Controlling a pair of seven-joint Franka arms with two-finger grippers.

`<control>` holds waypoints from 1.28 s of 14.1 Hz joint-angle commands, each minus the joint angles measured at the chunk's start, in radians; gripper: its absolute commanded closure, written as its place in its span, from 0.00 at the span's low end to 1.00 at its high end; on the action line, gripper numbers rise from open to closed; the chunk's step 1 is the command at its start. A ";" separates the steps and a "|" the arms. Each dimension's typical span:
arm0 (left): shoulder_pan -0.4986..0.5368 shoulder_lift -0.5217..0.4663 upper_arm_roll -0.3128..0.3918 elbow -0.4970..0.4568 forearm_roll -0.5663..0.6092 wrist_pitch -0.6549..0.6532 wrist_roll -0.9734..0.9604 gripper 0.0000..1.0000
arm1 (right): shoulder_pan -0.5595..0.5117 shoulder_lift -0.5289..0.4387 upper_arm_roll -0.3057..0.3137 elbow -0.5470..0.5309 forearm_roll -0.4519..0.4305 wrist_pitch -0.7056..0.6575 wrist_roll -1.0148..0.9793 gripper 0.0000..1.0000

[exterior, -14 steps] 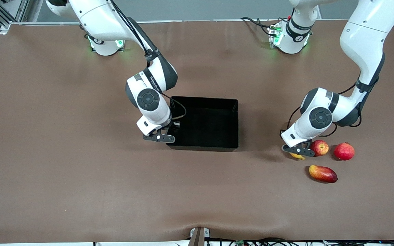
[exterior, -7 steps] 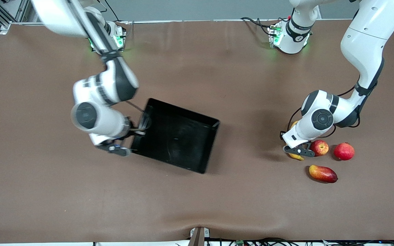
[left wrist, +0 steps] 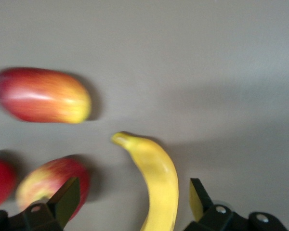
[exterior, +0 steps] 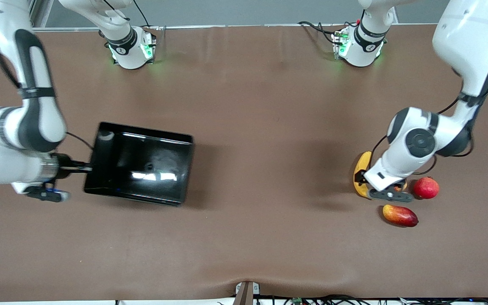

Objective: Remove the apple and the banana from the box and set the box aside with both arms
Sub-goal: 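Drag the black tray away with the right gripper while the left gripper releases, then release the tray and raise the right gripper while the left gripper withdraws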

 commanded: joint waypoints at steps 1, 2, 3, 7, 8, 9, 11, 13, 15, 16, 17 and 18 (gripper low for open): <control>-0.003 -0.116 -0.012 0.140 -0.069 -0.273 -0.011 0.00 | -0.118 0.000 0.024 -0.010 -0.049 0.014 -0.155 1.00; -0.006 -0.114 -0.012 0.243 -0.060 -0.403 -0.005 0.00 | -0.145 0.006 0.024 -0.012 -0.055 0.032 -0.184 1.00; -0.010 -0.108 -0.012 0.340 -0.053 -0.510 -0.002 0.00 | -0.179 0.021 0.024 -0.012 -0.067 0.053 -0.222 1.00; 0.000 -0.183 -0.015 0.462 -0.069 -0.713 0.004 0.00 | -0.285 0.108 0.026 -0.033 -0.079 0.187 -0.371 1.00; 0.000 -0.223 -0.015 0.462 -0.082 -0.734 0.003 0.00 | -0.308 0.128 0.026 -0.038 -0.078 0.211 -0.393 1.00; 0.000 -0.273 -0.012 0.459 -0.083 -0.750 0.004 0.00 | -0.320 0.148 0.026 -0.039 -0.070 0.222 -0.397 1.00; 0.002 -0.314 -0.015 0.457 -0.098 -0.791 0.018 0.00 | -0.327 0.162 0.026 -0.039 -0.065 0.231 -0.397 0.99; -0.001 -0.367 -0.004 0.447 -0.146 -0.799 0.020 0.00 | -0.325 0.164 0.026 -0.038 -0.065 0.227 -0.394 0.05; -0.062 -0.430 0.073 0.402 -0.197 -0.834 0.021 0.00 | -0.321 0.149 0.029 -0.021 -0.065 0.193 -0.394 0.00; -0.142 -0.465 0.153 0.369 -0.198 -0.837 0.021 0.00 | -0.313 0.133 0.030 0.011 -0.065 0.132 -0.394 0.00; -0.199 -0.491 0.230 0.347 -0.223 -0.851 0.021 0.00 | -0.308 0.121 0.033 0.060 -0.065 0.056 -0.394 0.00; -0.230 -0.505 0.280 0.344 -0.264 -0.871 0.021 0.00 | -0.299 0.119 0.038 0.123 -0.064 -0.028 -0.394 0.00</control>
